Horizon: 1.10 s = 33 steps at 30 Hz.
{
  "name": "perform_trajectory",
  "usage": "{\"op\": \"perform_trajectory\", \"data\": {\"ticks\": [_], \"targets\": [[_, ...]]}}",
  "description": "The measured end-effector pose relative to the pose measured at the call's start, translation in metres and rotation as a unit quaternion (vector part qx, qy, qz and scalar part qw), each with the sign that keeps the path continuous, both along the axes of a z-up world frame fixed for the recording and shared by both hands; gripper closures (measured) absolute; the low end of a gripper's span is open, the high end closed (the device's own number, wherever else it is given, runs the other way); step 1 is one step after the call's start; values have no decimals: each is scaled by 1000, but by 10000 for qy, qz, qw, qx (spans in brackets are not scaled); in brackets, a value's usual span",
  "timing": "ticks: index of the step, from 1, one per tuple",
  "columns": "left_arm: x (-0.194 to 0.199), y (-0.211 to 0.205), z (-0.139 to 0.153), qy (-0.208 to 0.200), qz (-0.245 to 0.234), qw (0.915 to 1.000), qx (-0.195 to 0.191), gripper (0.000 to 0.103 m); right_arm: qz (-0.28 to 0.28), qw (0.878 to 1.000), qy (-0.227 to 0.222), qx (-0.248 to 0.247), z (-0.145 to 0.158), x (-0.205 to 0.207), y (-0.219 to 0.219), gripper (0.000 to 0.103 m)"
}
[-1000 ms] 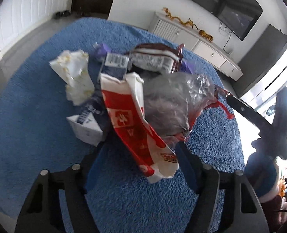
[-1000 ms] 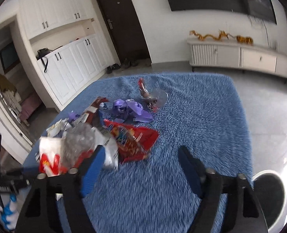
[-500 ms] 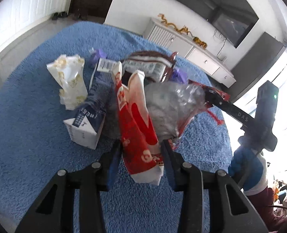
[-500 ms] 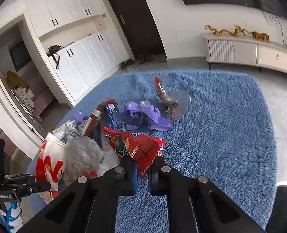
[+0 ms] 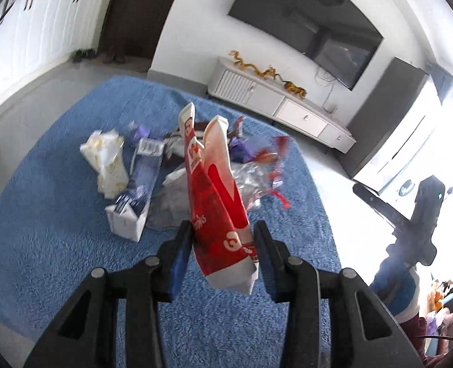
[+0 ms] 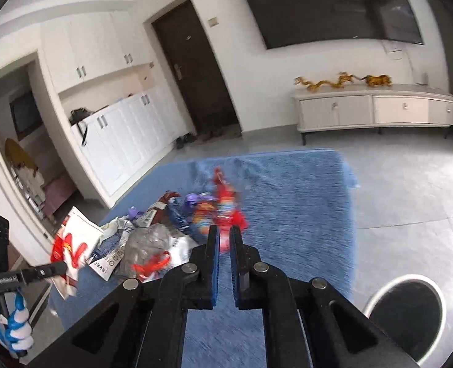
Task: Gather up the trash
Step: 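Carry both held items to the trash bin and drop them in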
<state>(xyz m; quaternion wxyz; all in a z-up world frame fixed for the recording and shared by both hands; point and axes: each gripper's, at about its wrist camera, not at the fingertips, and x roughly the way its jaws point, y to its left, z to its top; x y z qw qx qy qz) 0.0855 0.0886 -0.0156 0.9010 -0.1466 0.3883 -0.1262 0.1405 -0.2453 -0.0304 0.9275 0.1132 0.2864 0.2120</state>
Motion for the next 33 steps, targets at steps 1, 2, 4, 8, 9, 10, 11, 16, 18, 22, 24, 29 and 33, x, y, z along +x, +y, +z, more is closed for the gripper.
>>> {"op": "perform_trajectory", "data": {"ticks": [1,2,4,8,9,10,11,16,18,22,24,29,33], "targets": [[1,-5,4,-41,-59,10000,7,64,-76,10000,-1,16,2,-3,-8,96],[3,-10,8,-83,-126,9999,-11,64,-162,9999,15,34,2,-6,-17,96],[6,-20,15,-168,-284,9994,-96,64,-282,9994,104,155,-2,-9,-35,96],[15,-30,20,-132,-453,9983,-351,64,-284,9991,267,177,-15,-8,-38,93],[15,-32,20,-133,-456,9982,-362,64,-195,9991,324,210,-18,-4,-33,93],[18,-33,20,-147,-452,9983,-342,64,-118,9990,375,196,-21,2,-26,88],[19,-34,19,-160,-441,9984,-327,64,-12,9990,413,158,-24,9,-17,83],[30,-21,10,-119,-335,9988,-348,64,426,9979,482,48,-33,38,27,60],[35,-13,6,-96,-287,9988,-381,64,561,9971,519,-38,-37,55,45,60],[43,3,-3,-94,-194,9992,-348,64,655,9963,503,-250,-39,82,75,50],[45,9,-6,-88,-186,9991,-377,64,704,9959,431,-365,-37,94,89,50],[48,14,-9,-107,-183,9989,-408,64,692,9935,479,-768,-45,115,111,89],[43,8,-1,-188,-236,9987,-405,64,631,9943,441,-741,-43,114,104,96]]}}
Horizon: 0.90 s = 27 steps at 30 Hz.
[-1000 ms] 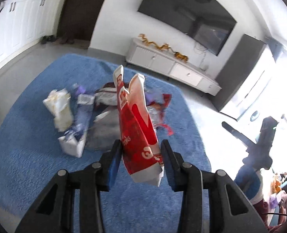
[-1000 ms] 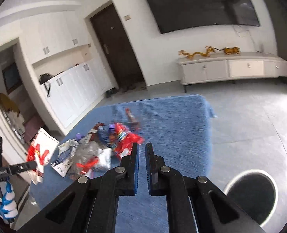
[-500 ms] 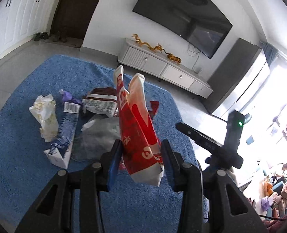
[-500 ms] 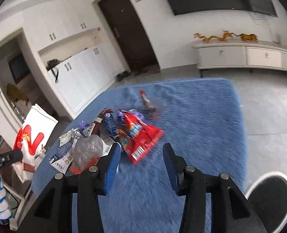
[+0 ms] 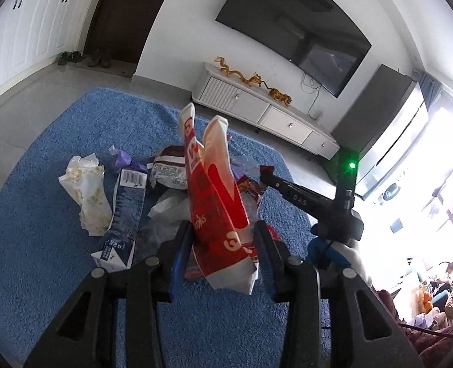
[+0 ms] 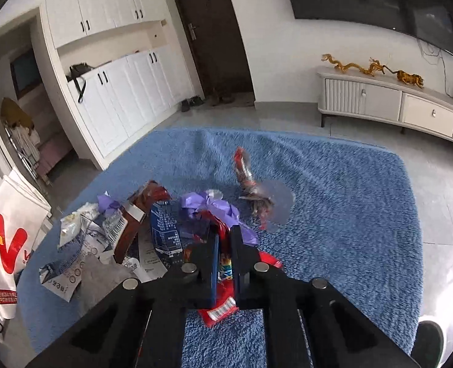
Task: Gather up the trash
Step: 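Carry both held items to the trash bin and drop them in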
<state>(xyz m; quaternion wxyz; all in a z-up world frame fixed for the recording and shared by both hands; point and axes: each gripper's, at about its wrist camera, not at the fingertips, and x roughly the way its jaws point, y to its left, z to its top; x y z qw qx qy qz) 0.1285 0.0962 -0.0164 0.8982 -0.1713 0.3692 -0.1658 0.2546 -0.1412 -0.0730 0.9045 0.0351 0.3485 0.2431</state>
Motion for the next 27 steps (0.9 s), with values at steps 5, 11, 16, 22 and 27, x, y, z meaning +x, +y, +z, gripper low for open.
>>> {"op": "perform_trajectory", "data": {"ticks": [5,11,16,22,27], "targets": [[-5,-17,11,-124,-181,9998,23,64,-261,9991,-189,260,21,-21,-37,97],[-3,-59,20,-195,-639,9977,94,64,-791,9945,-502,474,43,-64,-105,97],[14,-123,21,-148,-1367,9903,192,64,-1434,9876,-531,341,43,-92,-174,97],[43,-243,5,28,-2457,9684,438,64,-2530,9669,-97,317,-1,-119,-278,97],[62,-337,-29,391,-3109,9478,583,64,-3140,9478,451,322,-56,-130,-334,97]]}}
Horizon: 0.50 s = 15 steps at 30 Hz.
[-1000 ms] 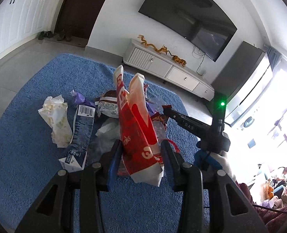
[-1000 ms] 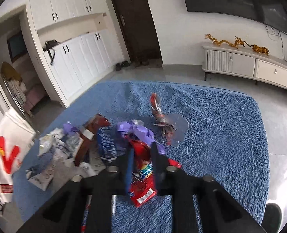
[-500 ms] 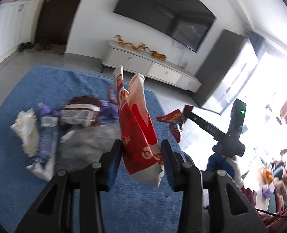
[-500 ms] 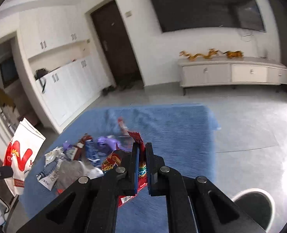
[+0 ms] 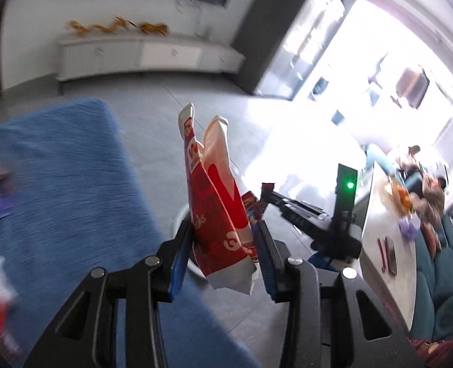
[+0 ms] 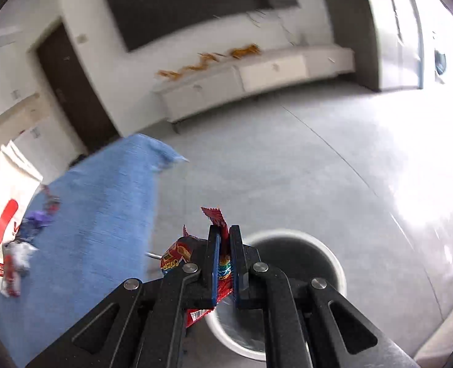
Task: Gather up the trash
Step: 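Carry both held items to the trash bin and drop them in, then return both open tools to the trash pile on the rug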
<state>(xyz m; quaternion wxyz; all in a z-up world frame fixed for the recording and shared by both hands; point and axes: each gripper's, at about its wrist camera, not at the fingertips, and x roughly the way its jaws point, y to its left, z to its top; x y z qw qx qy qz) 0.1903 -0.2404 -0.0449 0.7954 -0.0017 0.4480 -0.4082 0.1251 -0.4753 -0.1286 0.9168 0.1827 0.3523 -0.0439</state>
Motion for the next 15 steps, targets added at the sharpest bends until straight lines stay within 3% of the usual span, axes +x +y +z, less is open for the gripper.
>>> {"op": "perform_trajectory", "data": {"ticks": [5,8,12,15], "targets": [[23,-75,-50,387,-290,9982,356,63,-426,9980,395,235,-47,-5,-37,94],[36,-105,-77,631,-329,9961,529,61,-585,9965,479,348,-58,-2,-44,91],[45,-124,-102,989,-379,9928,567,60,-774,9944,613,363,-67,-1,-48,58],[48,-127,-110,1146,-339,9914,532,50,-842,9939,613,370,-66,0,-46,54]]}}
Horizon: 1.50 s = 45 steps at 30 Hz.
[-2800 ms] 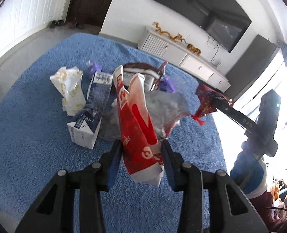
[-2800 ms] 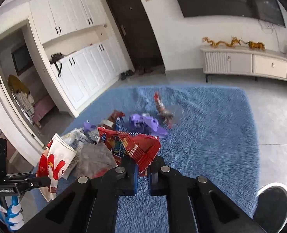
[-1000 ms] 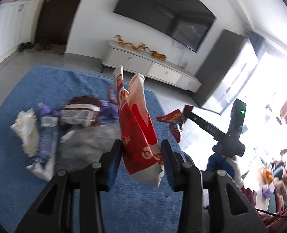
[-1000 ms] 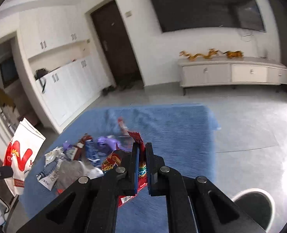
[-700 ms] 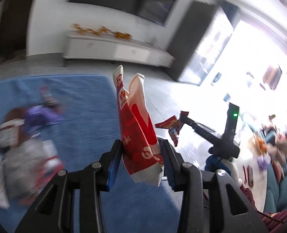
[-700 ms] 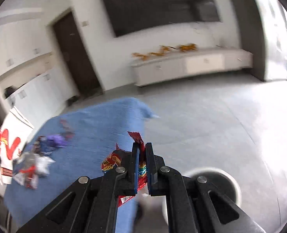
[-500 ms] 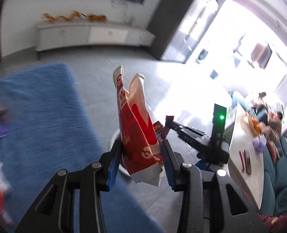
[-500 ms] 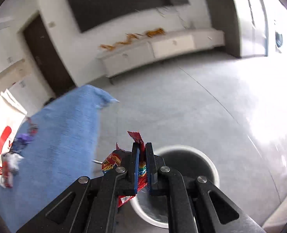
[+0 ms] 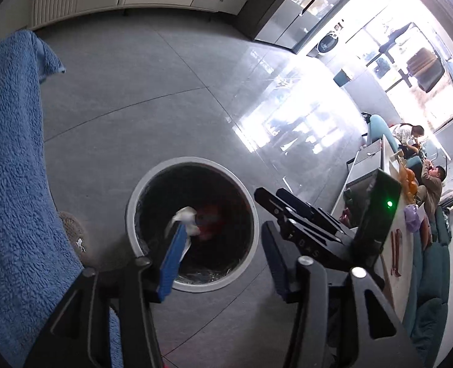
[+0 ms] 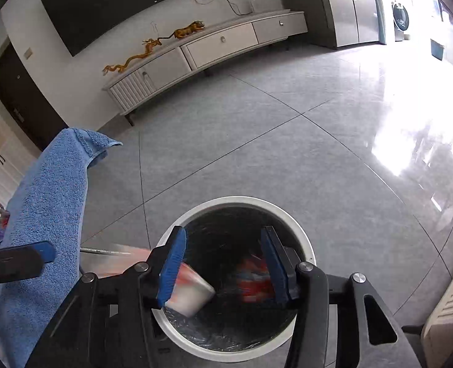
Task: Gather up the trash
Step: 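Return both open tools to the trash pile on the rug, then grasp the clear plastic bag with the right tool while the left tool grasps the milk carton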
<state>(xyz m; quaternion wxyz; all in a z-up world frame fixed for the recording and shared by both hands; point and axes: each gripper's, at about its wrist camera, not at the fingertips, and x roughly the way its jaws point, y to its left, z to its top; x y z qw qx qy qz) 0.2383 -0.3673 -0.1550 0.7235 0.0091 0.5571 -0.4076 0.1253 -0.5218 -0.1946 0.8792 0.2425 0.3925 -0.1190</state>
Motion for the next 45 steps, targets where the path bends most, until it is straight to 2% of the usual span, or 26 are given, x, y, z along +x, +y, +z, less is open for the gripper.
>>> {"op": "perform_trajectory", "data": {"ticks": [4,8,15,18,20,24,27,32,35,37,40,45], "targets": [[-7,16,11,-45,3,9999,-92,50,-49,10000,-43,11,8,-8,3,54],[-25,36,39,-578,-45,9982,-123,50,8,9997,-258,-1,30,-17,14,54],[-48,115,85,-1114,295,9927,-357,50,646,9933,-929,-226,100,-11,76,54],[-58,156,106,-1404,604,9872,-448,49,1021,9858,-1275,-394,136,-11,113,52],[-65,192,119,-1620,871,9816,-514,46,1275,9791,-1506,-486,159,-12,140,51],[-76,269,137,-1886,1451,9690,-659,42,1727,9673,-1769,-564,190,-13,188,47],[-87,340,138,-2057,1940,9569,-659,41,2231,9565,-1815,-486,203,-11,228,47],[-108,440,125,-2176,2767,9348,-484,40,3074,9380,-1575,-272,197,-3,288,47],[-125,487,109,-2180,3223,9208,-286,40,3617,9239,-1245,-84,181,6,325,47],[-129,511,98,-2114,3441,9147,-176,39,3837,9175,-1044,-11,171,9,343,47],[-129,527,83,-2046,3666,9076,10,39,4171,9061,-680,219,150,17,370,47],[-127,530,67,-2086,3661,9068,148,38,4531,8895,-55,592,117,32,406,47]]}}
